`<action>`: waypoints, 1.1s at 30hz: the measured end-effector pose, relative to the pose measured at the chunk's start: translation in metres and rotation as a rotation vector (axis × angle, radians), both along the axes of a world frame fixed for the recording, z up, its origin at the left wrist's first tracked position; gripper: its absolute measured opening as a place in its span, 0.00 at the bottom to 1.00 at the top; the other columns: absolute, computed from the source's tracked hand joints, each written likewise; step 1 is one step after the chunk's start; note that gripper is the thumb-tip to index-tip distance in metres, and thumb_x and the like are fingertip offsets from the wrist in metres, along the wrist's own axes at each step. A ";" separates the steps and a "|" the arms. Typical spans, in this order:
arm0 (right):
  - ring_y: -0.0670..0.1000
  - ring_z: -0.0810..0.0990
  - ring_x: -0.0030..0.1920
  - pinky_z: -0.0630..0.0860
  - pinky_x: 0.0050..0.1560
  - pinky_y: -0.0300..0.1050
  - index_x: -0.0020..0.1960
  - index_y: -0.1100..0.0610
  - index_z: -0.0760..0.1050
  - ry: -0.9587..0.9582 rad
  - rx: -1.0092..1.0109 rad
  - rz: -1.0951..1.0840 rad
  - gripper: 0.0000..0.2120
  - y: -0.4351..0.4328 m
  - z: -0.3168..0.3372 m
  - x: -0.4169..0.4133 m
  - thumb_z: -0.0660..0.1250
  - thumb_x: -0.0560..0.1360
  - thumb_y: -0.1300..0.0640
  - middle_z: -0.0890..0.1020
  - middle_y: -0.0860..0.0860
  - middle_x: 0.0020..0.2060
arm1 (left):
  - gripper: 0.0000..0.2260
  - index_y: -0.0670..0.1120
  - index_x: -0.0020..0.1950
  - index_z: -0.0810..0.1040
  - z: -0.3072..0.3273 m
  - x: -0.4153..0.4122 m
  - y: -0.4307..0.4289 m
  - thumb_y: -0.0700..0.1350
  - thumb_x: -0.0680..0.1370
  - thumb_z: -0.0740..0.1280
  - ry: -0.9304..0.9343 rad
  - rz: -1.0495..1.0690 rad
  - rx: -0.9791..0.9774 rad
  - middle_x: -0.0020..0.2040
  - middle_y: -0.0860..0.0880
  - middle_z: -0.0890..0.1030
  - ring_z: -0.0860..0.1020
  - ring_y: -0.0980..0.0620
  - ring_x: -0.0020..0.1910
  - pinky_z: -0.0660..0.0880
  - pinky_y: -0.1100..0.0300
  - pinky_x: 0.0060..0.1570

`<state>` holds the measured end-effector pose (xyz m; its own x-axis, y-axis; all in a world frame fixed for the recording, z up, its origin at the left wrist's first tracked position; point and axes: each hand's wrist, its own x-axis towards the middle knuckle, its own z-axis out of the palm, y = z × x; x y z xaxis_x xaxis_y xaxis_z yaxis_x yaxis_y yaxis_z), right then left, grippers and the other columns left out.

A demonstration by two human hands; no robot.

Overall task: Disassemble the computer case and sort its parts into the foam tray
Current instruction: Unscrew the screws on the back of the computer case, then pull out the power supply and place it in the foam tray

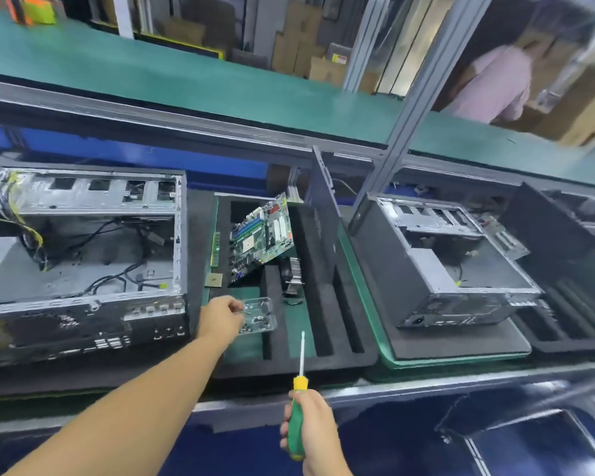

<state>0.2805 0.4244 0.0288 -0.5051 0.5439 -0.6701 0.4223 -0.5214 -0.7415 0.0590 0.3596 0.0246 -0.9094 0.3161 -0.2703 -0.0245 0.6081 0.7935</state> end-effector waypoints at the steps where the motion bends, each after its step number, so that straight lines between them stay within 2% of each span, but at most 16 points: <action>1: 0.52 0.70 0.24 0.66 0.26 0.40 0.48 0.62 0.71 0.002 0.002 0.008 0.05 0.004 -0.001 0.003 0.60 0.82 0.61 0.74 0.54 0.27 | 0.09 0.48 0.48 0.82 -0.001 -0.003 0.003 0.34 0.76 0.68 0.015 0.003 -0.018 0.48 0.49 0.84 0.79 0.51 0.45 0.71 0.62 0.44; 5: 0.52 0.71 0.25 0.67 0.26 0.42 0.49 0.61 0.72 0.014 -0.002 0.007 0.05 0.010 -0.006 0.000 0.61 0.81 0.60 0.75 0.54 0.29 | 0.07 0.44 0.54 0.82 0.008 -0.009 0.006 0.36 0.79 0.68 0.025 0.000 0.063 0.47 0.48 0.85 0.84 0.49 0.45 0.80 0.54 0.50; 7: 0.52 0.72 0.27 0.69 0.27 0.43 0.49 0.61 0.73 0.051 -0.014 0.011 0.05 0.007 -0.003 -0.008 0.62 0.80 0.59 0.76 0.53 0.31 | 0.05 0.43 0.53 0.81 0.023 -0.007 0.004 0.38 0.79 0.67 -0.014 -0.029 0.173 0.41 0.47 0.86 0.85 0.48 0.38 0.82 0.51 0.42; 10: 0.51 0.72 0.27 0.70 0.27 0.43 0.50 0.59 0.75 0.124 -0.040 0.019 0.07 0.001 0.009 -0.026 0.62 0.80 0.57 0.77 0.52 0.31 | 0.06 0.45 0.49 0.81 0.054 -0.005 -0.004 0.42 0.81 0.64 0.050 -0.186 0.197 0.34 0.48 0.85 0.84 0.49 0.31 0.77 0.61 0.29; 13: 0.50 0.73 0.27 0.70 0.27 0.43 0.52 0.59 0.75 0.157 -0.042 0.048 0.08 -0.007 0.028 -0.049 0.61 0.81 0.54 0.77 0.51 0.31 | 0.05 0.51 0.47 0.81 0.087 -0.006 -0.027 0.42 0.80 0.67 0.241 -0.364 0.073 0.40 0.56 0.85 0.81 0.61 0.36 0.75 0.67 0.37; 15: 0.50 0.72 0.25 0.69 0.26 0.42 0.52 0.58 0.74 0.168 -0.058 0.054 0.08 -0.013 0.040 -0.065 0.61 0.82 0.53 0.77 0.50 0.29 | 0.07 0.51 0.50 0.83 0.105 -0.008 -0.049 0.40 0.79 0.69 0.300 -0.432 0.046 0.46 0.56 0.85 0.82 0.60 0.41 0.76 0.65 0.45; 18: 0.49 0.73 0.25 0.70 0.25 0.41 0.51 0.57 0.73 0.181 -0.044 0.085 0.09 -0.029 0.058 -0.088 0.62 0.82 0.51 0.77 0.50 0.28 | 0.03 0.49 0.51 0.82 0.123 -0.011 -0.092 0.42 0.79 0.70 0.250 -0.435 0.111 0.45 0.56 0.85 0.83 0.54 0.30 0.76 0.65 0.33; 19: 0.49 0.73 0.25 0.70 0.25 0.41 0.51 0.58 0.74 0.183 -0.029 0.104 0.10 -0.036 0.065 -0.095 0.62 0.82 0.51 0.77 0.50 0.28 | 0.03 0.49 0.51 0.82 0.127 -0.014 -0.107 0.43 0.80 0.68 0.270 -0.434 0.094 0.42 0.56 0.85 0.82 0.53 0.28 0.77 0.63 0.32; 21: 0.49 0.74 0.25 0.71 0.24 0.42 0.50 0.58 0.75 0.198 -0.010 0.149 0.10 -0.053 0.076 -0.111 0.61 0.83 0.53 0.77 0.50 0.28 | 0.07 0.50 0.52 0.81 0.130 -0.026 -0.139 0.45 0.82 0.63 0.315 -0.417 0.026 0.37 0.57 0.85 0.79 0.57 0.25 0.77 0.61 0.30; 23: 0.50 0.74 0.25 0.71 0.24 0.42 0.52 0.60 0.76 0.247 -0.005 0.203 0.10 -0.071 0.087 -0.129 0.59 0.83 0.55 0.77 0.51 0.29 | 0.10 0.51 0.57 0.81 0.135 -0.043 -0.174 0.45 0.84 0.59 0.355 -0.380 -0.029 0.43 0.57 0.86 0.74 0.60 0.24 0.70 0.68 0.27; 24: 0.51 0.74 0.25 0.72 0.24 0.42 0.54 0.60 0.75 0.270 0.012 0.237 0.10 -0.082 0.093 -0.140 0.58 0.83 0.55 0.77 0.51 0.29 | 0.12 0.51 0.60 0.80 0.137 -0.053 -0.192 0.43 0.84 0.59 0.400 -0.376 -0.069 0.51 0.56 0.85 0.76 0.62 0.30 0.71 0.68 0.32; 25: 0.51 0.74 0.25 0.73 0.24 0.43 0.54 0.61 0.75 0.289 0.041 0.271 0.11 -0.092 0.099 -0.150 0.57 0.83 0.56 0.77 0.52 0.30 | 0.15 0.51 0.62 0.80 0.140 -0.064 -0.210 0.39 0.82 0.59 0.454 -0.386 -0.116 0.59 0.54 0.82 0.78 0.62 0.41 0.74 0.65 0.42; 27: 0.52 0.74 0.25 0.73 0.24 0.42 0.54 0.60 0.74 0.317 0.107 0.354 0.09 -0.119 0.111 -0.173 0.56 0.83 0.58 0.78 0.54 0.33 | 0.19 0.49 0.64 0.80 0.143 -0.093 -0.252 0.34 0.79 0.59 0.516 -0.354 -0.179 0.72 0.52 0.74 0.73 0.52 0.66 0.70 0.52 0.66; 29: 0.52 0.74 0.25 0.71 0.23 0.41 0.57 0.58 0.72 0.339 0.171 0.438 0.07 -0.146 0.120 -0.195 0.56 0.83 0.60 0.79 0.56 0.36 | 0.18 0.48 0.67 0.78 0.142 -0.123 -0.291 0.37 0.80 0.60 0.499 -0.280 -0.224 0.74 0.52 0.71 0.68 0.49 0.72 0.64 0.51 0.71; 31: 0.51 0.75 0.25 0.69 0.22 0.40 0.61 0.54 0.71 0.340 0.219 0.483 0.08 -0.170 0.127 -0.215 0.58 0.83 0.60 0.81 0.55 0.37 | 0.17 0.50 0.72 0.73 0.136 -0.150 -0.325 0.47 0.82 0.61 0.472 -0.293 -0.349 0.77 0.53 0.67 0.66 0.49 0.74 0.62 0.50 0.71; 33: 0.50 0.74 0.25 0.67 0.22 0.39 0.63 0.54 0.70 0.327 0.251 0.487 0.10 -0.189 0.131 -0.234 0.59 0.82 0.59 0.82 0.55 0.38 | 0.23 0.52 0.75 0.68 0.126 -0.170 -0.353 0.56 0.81 0.63 0.419 -0.376 -0.461 0.80 0.52 0.60 0.61 0.49 0.77 0.59 0.48 0.72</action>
